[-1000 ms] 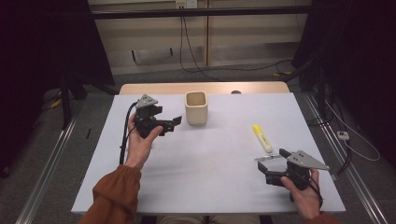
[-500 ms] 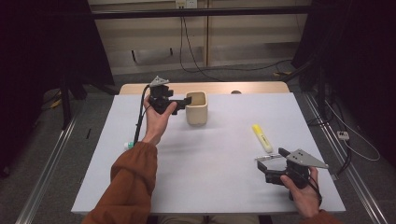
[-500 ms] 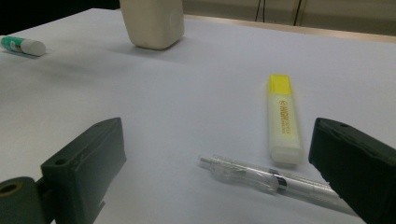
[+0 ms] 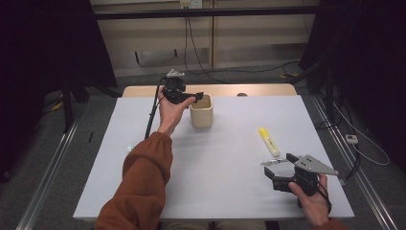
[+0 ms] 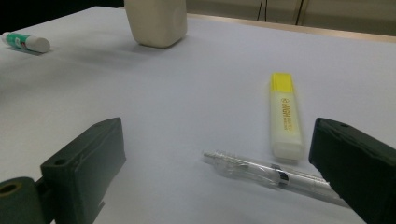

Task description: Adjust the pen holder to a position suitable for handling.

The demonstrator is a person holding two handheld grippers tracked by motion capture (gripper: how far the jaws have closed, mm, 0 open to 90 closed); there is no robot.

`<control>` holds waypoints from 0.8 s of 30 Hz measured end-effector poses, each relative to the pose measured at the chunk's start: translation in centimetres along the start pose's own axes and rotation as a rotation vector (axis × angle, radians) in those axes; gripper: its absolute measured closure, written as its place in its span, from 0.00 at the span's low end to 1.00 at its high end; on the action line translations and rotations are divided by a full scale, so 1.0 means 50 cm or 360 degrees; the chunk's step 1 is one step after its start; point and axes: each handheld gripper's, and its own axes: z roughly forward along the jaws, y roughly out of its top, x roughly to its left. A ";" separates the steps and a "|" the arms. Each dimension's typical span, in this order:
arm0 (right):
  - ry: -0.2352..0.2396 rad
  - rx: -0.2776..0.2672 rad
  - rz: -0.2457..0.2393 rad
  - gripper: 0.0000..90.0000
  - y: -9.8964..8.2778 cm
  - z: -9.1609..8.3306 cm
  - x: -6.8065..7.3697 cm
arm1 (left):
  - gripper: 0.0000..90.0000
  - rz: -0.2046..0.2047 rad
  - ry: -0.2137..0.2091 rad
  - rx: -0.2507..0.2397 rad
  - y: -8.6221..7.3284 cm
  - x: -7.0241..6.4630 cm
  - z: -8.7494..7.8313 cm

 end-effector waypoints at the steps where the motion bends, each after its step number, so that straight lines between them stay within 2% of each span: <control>1: 0.0000 0.0000 0.0000 0.04 0.000 0.000 0.000 | 0.16 0.0010 0.0004 0.0010 0.001 0.000 0.004; 2: 0.0001 0.0001 -0.0001 0.04 0.000 0.000 0.000 | 0.17 0.0042 0.0024 0.0047 0.006 -0.001 0.013; 5: 0.0001 0.0005 0.0003 0.04 -0.001 0.000 -0.001 | 0.18 0.0041 0.0046 0.0051 0.011 0.001 0.021; 9: -0.0004 0.0010 0.0006 0.04 -0.001 0.002 -0.003 | 0.22 0.0026 0.0072 0.0078 0.016 0.006 0.037; 12: 0.0002 0.0013 0.0001 0.04 -0.001 0.002 -0.003 | 0.23 0.0024 0.0090 0.0129 0.010 0.013 0.052; 14: 0.0003 0.0014 -0.0005 0.04 -0.001 0.002 -0.002 | 0.26 0.0001 0.0101 0.0155 0.003 0.019 0.061; 16: 0.0002 0.0015 -0.0005 0.04 -0.001 0.001 -0.003 | 0.27 -0.0021 0.0097 0.0167 -0.003 0.022 0.070; 18: 0.0000 0.0013 -0.0001 0.04 -0.002 0.000 -0.003 | 0.34 -0.0016 0.0098 0.0187 -0.005 0.022 0.075; 19: 0.0000 0.0013 -0.0001 0.04 -0.002 0.000 -0.003 | 0.34 -0.0011 0.0088 0.0208 -0.006 0.023 0.076; 20: 0.0000 0.0013 -0.0002 0.04 -0.002 0.000 -0.003 | 0.38 -0.0018 0.0094 0.0222 -0.006 0.024 0.075; 24: 0.0002 0.0015 -0.0001 0.04 -0.002 0.000 -0.004 | 0.43 -0.0041 0.0077 0.0236 -0.008 0.023 0.074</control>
